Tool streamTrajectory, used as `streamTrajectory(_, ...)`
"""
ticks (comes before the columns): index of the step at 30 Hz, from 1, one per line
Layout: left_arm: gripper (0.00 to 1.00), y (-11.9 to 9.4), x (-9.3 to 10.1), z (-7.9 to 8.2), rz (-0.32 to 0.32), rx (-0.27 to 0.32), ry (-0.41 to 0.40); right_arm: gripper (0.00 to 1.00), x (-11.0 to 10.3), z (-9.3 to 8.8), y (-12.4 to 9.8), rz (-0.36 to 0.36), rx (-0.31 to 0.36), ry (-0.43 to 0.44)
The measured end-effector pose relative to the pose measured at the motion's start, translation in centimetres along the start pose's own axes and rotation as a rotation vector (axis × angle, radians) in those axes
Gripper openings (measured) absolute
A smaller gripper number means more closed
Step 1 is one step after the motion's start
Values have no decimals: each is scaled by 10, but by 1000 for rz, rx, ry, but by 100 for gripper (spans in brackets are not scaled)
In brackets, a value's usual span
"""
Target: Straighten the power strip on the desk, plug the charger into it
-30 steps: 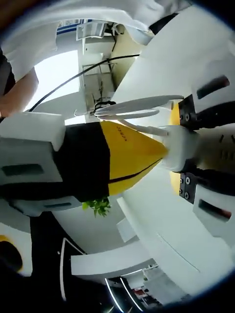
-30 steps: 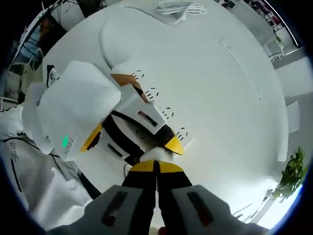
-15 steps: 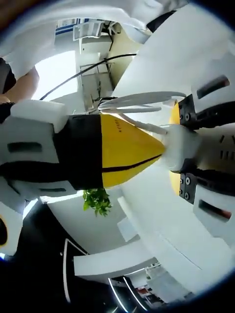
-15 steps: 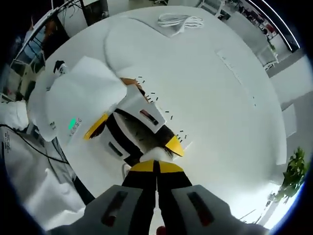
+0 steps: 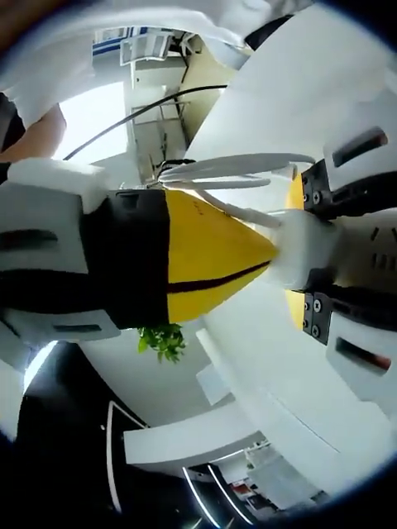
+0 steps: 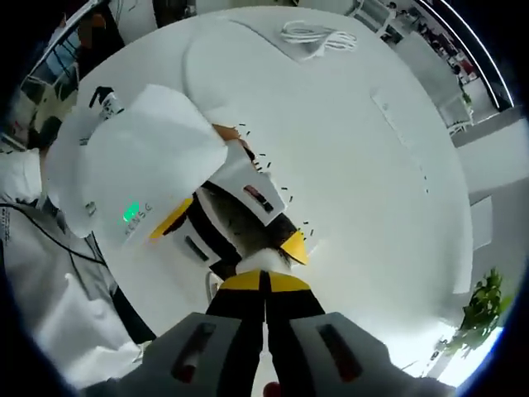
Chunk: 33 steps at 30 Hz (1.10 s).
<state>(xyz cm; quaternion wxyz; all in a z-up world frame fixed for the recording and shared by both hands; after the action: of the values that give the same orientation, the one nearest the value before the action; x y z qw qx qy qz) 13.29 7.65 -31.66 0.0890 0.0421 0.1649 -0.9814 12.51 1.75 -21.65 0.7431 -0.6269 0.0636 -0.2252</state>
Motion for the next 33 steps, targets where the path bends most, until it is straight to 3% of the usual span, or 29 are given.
streamTrajectory(3, 33, 0, 1, 0, 0, 0, -4, 1, 4, -2, 0, 33, 13, 7)
streamTrajectory(7, 33, 0, 3, 1, -1, 1, -5, 1, 1, -2, 0, 43, 37, -173)
streamTrajectory(12, 33, -3, 4, 1, -9, 3, -21, 1, 5, -4, 0, 72, 53, -140)
streamTrajectory(13, 33, -4, 3, 2, -16, 6, -33, 1, 6, -5, 0, 96, 66, -99)
streamTrajectory(18, 35, -8, 2, 3, -34, 25, -57, 1, 11, -10, 0, 139, 106, -90)
streamTrajectory(29, 33, -12, 2, 2, -48, 32, -68, 1, 6, -5, -3, 72, 123, -215)
streamTrajectory(33, 33, -11, 1, 2, -48, 34, -77, 1, 5, -3, -3, 46, 63, -258)
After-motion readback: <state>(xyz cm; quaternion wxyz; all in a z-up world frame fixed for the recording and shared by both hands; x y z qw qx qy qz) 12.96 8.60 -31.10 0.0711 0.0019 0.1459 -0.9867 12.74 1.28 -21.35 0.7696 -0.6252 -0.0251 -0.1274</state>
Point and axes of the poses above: the point that each gripper's makers call its tool centre point, and the gripper's own axes: y roughly forward along the fingers, x roughly to its right, z roughly out of its top, the point moved 9 cm from there along -y, roughly backward along the fingers, and after that the axes turned 7 degrees about -y, right-handed, at the moved point
